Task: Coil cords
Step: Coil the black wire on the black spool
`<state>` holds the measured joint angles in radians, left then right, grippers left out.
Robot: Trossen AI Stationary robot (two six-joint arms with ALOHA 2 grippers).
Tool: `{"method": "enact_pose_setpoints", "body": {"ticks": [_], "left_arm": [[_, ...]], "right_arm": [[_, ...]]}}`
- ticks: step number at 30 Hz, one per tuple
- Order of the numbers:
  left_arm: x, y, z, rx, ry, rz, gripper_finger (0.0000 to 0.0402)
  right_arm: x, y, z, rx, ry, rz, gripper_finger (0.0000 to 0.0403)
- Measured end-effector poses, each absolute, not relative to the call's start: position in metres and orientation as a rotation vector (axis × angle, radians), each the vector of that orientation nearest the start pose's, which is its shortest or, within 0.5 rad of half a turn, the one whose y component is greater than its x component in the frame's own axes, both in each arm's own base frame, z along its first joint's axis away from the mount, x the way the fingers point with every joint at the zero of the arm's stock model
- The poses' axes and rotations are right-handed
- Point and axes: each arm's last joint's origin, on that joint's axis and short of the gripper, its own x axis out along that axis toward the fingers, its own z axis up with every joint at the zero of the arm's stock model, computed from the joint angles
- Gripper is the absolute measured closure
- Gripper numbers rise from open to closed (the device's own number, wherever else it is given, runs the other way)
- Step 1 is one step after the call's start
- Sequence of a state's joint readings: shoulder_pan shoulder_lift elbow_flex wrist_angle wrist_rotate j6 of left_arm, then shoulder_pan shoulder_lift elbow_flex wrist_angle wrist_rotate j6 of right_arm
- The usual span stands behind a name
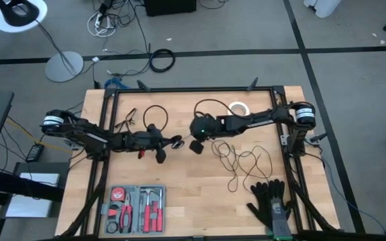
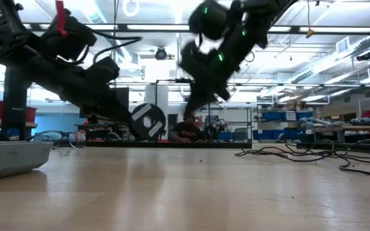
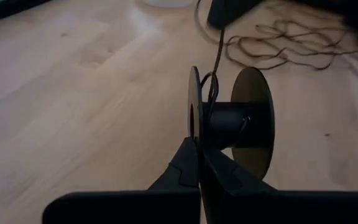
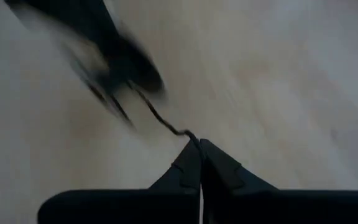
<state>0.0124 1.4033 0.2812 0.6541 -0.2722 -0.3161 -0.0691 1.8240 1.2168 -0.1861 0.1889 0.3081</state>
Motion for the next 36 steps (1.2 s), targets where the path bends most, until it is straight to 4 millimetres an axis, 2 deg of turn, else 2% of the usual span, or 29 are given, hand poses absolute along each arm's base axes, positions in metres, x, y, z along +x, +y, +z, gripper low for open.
{"method": "enact_pose_setpoints", "body": {"ticks": [3, 7, 16, 26, 32, 36], "left_arm": [[0.228, 0.012, 0.131, -0.224, 0.448, 0.414, 0.0401], [0.239, 0.015, 0.142, -0.202, 0.426, 0.496, 0.0401], [0.253, 0.018, 0.162, -0.22, 0.335, 0.596, 0.0401], [0.249, 0.018, 0.162, -0.371, 0.2, 0.603, 0.0401], [0.246, 0.016, 0.167, -0.42, 0.078, 0.492, 0.0401], [0.242, 0.015, 0.165, -0.445, 0.06, 0.446, 0.0401]], "right_arm": [[0.394, -0.032, 0.215, 0.275, 0.634, -0.331, 0.0402], [0.409, -0.031, 0.225, 0.303, 0.596, -0.295, 0.0402], [0.44, -0.02, 0.223, 0.235, 0.591, -0.257, 0.0402], [0.442, -0.012, 0.214, 0.227, 0.641, -0.192, 0.0387], [0.441, -0.006, 0.212, 0.172, 0.668, -0.178, 0.0384], [0.434, -0.002, 0.205, 0.133, 0.765, -0.216, 0.039]]}}
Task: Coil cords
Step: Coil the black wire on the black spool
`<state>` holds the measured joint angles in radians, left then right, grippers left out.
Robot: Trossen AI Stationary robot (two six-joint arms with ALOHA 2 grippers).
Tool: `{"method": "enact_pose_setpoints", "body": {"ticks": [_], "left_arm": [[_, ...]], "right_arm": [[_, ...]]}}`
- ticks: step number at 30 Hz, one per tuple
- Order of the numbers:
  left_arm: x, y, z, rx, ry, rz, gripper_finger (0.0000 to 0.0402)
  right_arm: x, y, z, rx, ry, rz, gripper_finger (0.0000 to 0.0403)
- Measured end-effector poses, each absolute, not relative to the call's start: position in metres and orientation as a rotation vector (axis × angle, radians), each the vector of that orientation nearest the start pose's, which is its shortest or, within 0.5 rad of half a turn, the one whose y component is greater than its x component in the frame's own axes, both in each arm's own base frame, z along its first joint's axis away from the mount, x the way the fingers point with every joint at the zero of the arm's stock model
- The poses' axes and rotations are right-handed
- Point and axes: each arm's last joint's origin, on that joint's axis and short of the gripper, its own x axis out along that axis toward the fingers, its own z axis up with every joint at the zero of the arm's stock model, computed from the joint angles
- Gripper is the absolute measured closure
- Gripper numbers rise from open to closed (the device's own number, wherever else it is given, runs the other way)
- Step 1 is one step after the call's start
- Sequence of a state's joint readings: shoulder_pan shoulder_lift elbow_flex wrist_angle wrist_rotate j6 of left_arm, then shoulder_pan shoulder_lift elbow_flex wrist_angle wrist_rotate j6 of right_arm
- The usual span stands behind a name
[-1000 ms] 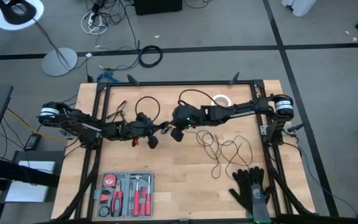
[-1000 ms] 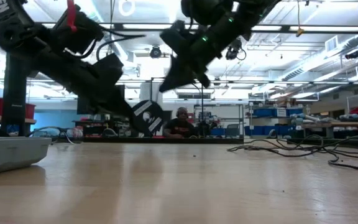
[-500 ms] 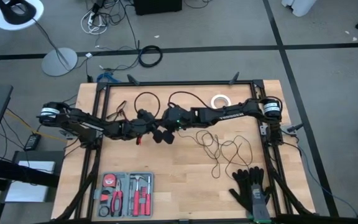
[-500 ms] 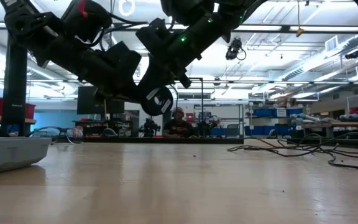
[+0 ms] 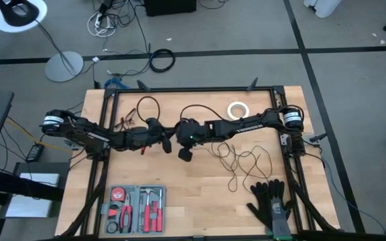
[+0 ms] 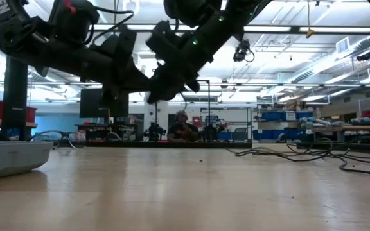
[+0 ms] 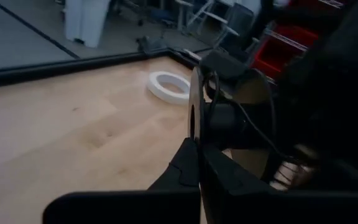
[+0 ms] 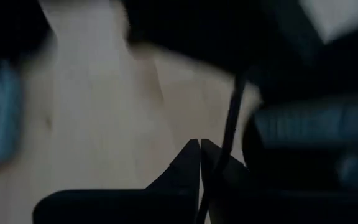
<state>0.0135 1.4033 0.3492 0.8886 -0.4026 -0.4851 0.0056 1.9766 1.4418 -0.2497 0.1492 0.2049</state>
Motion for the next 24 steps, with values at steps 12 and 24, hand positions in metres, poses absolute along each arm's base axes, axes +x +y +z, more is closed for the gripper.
{"method": "enact_pose_setpoints", "body": {"ticks": [12, 24], "left_arm": [[0.227, 0.013, 0.16, -0.515, -0.043, 0.375, 0.0401], [0.202, 0.014, 0.16, -0.593, -0.228, 0.372, 0.0401]], "right_arm": [[0.416, 0.009, 0.192, 0.072, 0.984, -0.261, 0.0397], [0.415, 0.037, 0.185, -0.018, 0.908, -0.227, 0.04]]}}
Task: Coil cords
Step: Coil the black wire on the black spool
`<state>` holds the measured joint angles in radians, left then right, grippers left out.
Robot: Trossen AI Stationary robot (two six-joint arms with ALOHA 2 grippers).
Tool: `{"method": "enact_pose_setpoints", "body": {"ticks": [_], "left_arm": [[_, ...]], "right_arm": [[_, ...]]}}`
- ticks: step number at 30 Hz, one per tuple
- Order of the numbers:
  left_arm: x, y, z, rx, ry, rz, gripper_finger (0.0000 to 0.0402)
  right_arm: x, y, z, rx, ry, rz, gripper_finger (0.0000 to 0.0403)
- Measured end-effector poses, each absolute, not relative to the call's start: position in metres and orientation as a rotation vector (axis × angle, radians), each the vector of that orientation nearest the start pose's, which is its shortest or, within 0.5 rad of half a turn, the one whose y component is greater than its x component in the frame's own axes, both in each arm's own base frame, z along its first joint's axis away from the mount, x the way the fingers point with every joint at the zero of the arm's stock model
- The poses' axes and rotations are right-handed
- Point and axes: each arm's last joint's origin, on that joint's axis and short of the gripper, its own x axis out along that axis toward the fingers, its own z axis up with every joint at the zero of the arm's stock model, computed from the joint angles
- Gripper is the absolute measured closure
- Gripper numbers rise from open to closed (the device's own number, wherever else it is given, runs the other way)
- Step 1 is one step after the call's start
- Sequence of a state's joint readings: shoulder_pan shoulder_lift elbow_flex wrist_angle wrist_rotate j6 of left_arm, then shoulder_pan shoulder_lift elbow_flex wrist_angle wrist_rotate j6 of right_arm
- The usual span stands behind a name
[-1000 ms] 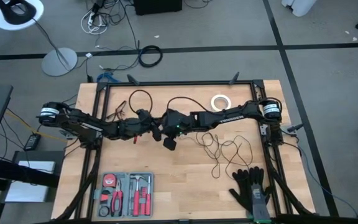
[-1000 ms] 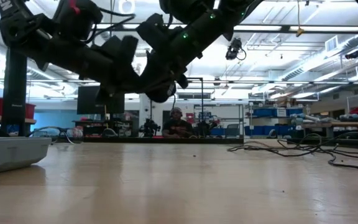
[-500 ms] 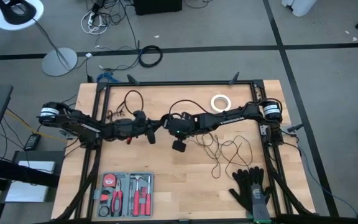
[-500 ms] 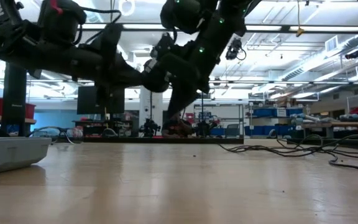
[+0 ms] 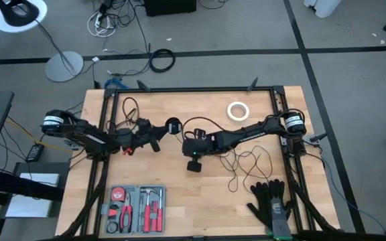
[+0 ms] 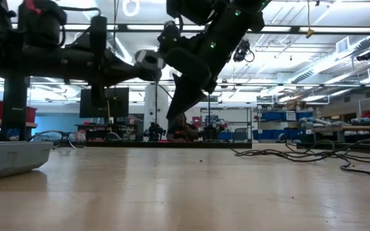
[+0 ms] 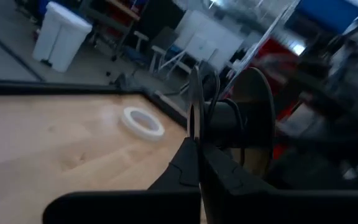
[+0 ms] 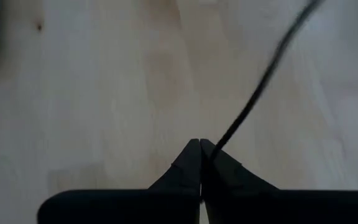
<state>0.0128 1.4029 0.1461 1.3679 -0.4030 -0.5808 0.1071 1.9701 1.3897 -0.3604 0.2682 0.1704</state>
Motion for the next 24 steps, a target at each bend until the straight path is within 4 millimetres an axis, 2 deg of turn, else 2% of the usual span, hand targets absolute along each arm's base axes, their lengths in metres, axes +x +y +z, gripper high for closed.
{"method": "enact_pose_setpoints", "body": {"ticks": [3, 7, 15, 20, 24], "left_arm": [[0.197, 0.013, 0.158, -0.585, -0.236, 0.352, 0.0401], [0.192, 0.012, 0.149, -0.559, -0.169, 0.327, 0.0401], [0.191, 0.007, 0.12, -0.474, 0.182, 0.257, 0.0401], [0.196, 0.009, 0.11, -0.422, 0.345, 0.334, 0.0401], [0.199, 0.011, 0.112, -0.402, 0.347, 0.398, 0.0401]], "right_arm": [[0.411, 0.035, 0.179, -0.054, 0.933, -0.27, 0.0399], [0.404, 0.027, 0.182, -0.071, 0.977, -0.311, 0.0401], [0.398, 0.005, 0.204, -0.055, 0.948, -0.341, 0.0399], [0.4, -0.016, 0.215, 0.027, 0.89, -0.275, 0.0401], [0.405, -0.031, 0.219, 0.118, 0.818, -0.222, 0.0399]]}}
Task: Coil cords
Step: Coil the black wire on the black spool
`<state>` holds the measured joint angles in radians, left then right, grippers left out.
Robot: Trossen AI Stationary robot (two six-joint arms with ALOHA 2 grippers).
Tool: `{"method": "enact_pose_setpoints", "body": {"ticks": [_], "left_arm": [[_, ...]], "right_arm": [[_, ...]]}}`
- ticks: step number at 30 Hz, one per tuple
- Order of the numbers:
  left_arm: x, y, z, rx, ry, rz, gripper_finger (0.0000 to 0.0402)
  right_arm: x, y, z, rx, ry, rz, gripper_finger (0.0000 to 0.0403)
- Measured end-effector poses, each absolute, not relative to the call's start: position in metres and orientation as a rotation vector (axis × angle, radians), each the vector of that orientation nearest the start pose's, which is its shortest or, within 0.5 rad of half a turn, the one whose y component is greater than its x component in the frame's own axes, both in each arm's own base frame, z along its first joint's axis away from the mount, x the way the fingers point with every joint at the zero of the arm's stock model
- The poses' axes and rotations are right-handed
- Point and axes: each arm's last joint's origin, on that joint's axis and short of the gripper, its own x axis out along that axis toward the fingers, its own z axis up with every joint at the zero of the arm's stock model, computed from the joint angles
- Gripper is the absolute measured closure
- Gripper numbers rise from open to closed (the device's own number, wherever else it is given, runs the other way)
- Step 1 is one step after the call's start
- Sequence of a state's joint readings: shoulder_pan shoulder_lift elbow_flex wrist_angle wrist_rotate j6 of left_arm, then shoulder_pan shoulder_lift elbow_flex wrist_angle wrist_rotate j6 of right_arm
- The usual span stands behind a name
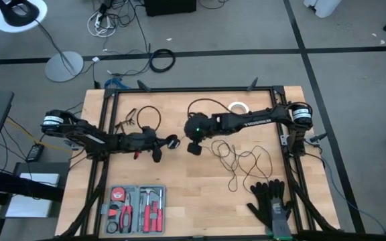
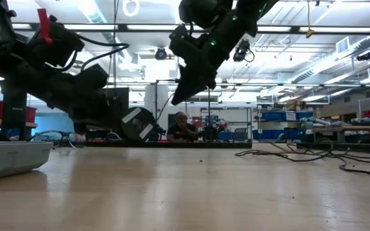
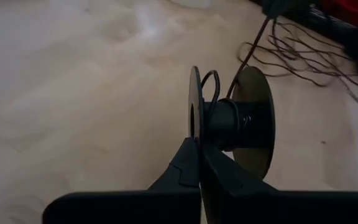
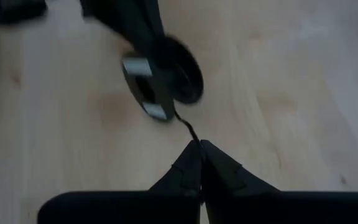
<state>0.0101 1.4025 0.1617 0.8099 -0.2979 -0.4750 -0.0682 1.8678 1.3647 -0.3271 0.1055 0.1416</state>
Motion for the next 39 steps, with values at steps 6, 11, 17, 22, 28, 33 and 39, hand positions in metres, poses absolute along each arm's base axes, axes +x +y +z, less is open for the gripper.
{"method": "enact_pose_setpoints", "body": {"ticks": [6, 11, 17, 22, 28, 33, 39], "left_arm": [[0.199, 0.013, 0.112, -0.375, 0.326, 0.495, 0.0401], [0.197, 0.015, 0.11, -0.357, 0.337, 0.555, 0.0401], [0.197, 0.015, 0.11, -0.354, 0.342, 0.561, 0.0401], [0.195, 0.015, 0.107, -0.347, 0.374, 0.567, 0.0401], [0.195, 0.015, 0.106, -0.344, 0.386, 0.57, 0.0401], [0.195, 0.015, 0.106, -0.343, 0.386, 0.571, 0.0401], [0.194, 0.015, 0.106, -0.342, 0.392, 0.572, 0.0401]], "right_arm": [[0.409, -0.039, 0.222, 0.12, 0.763, -0.213, 0.0382], [0.412, -0.039, 0.225, 0.086, 0.717, -0.196, 0.0357], [0.412, -0.039, 0.225, 0.057, 0.721, -0.186, 0.034], [0.403, -0.038, 0.222, 0.047, 0.821, -0.182, 0.034], [0.394, -0.037, 0.217, 0.002, 0.913, -0.16, 0.0342], [0.389, -0.038, 0.193, 0.002, 0.863, -0.15, 0.0343], [0.371, -0.047, 0.154, 0.172, 0.707, -0.101, 0.0343]]}}
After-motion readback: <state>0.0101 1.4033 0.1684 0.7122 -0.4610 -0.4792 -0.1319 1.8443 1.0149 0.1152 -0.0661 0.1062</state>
